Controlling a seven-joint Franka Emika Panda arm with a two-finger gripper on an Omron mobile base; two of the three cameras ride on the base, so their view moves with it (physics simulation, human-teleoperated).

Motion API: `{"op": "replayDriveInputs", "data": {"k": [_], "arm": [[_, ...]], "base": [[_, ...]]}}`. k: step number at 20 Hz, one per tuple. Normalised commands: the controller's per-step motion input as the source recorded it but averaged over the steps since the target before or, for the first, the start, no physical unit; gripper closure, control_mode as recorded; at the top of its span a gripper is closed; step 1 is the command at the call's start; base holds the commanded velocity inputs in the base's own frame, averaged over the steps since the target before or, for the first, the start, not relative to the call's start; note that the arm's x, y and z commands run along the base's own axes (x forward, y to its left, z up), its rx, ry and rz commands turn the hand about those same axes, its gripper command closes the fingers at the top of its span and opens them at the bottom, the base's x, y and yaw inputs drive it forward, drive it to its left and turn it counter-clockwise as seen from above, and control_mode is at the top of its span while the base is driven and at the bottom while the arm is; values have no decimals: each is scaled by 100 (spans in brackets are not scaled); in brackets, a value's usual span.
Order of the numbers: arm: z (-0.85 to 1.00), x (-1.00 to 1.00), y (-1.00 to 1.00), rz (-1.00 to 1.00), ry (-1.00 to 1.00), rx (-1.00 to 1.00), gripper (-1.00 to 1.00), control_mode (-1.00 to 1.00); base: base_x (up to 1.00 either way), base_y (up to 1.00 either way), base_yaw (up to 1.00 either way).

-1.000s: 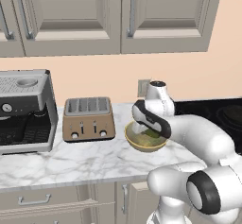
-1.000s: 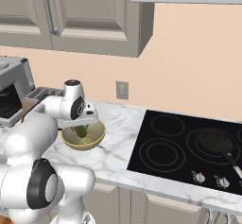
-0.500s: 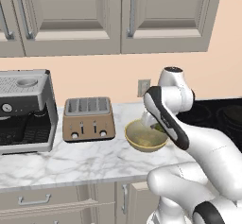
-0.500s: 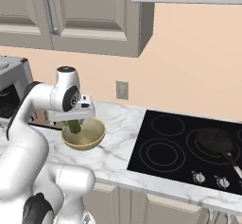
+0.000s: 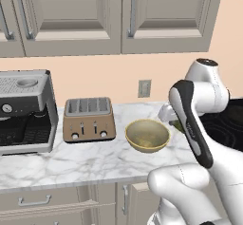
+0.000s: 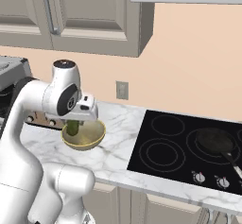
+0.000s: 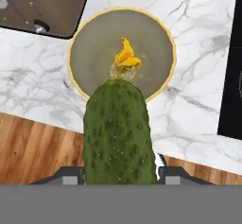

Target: Place the fish on the plate and place the cucumber on the same plate.

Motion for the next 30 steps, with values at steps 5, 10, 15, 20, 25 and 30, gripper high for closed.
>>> {"op": "replayDriveInputs", "data": {"k": [5, 10, 15, 20, 25, 30], "arm": [[80, -63, -15, -9, -8, 0, 100, -100], [54, -57, -4, -7, -13, 0, 100, -100], [21, -28, 0, -1, -6, 0, 100, -100], [0, 0, 0, 0, 0, 0, 100, -100], [0, -21, -2, -2, -1, 0, 100, 100], [0, 0, 0, 0, 0, 0, 100, 100]], "base": [[0, 0, 0], [0, 0, 0], [0, 0, 0], [0, 0, 0], [-60, -26, -11], [-77, -50, -20]]}}
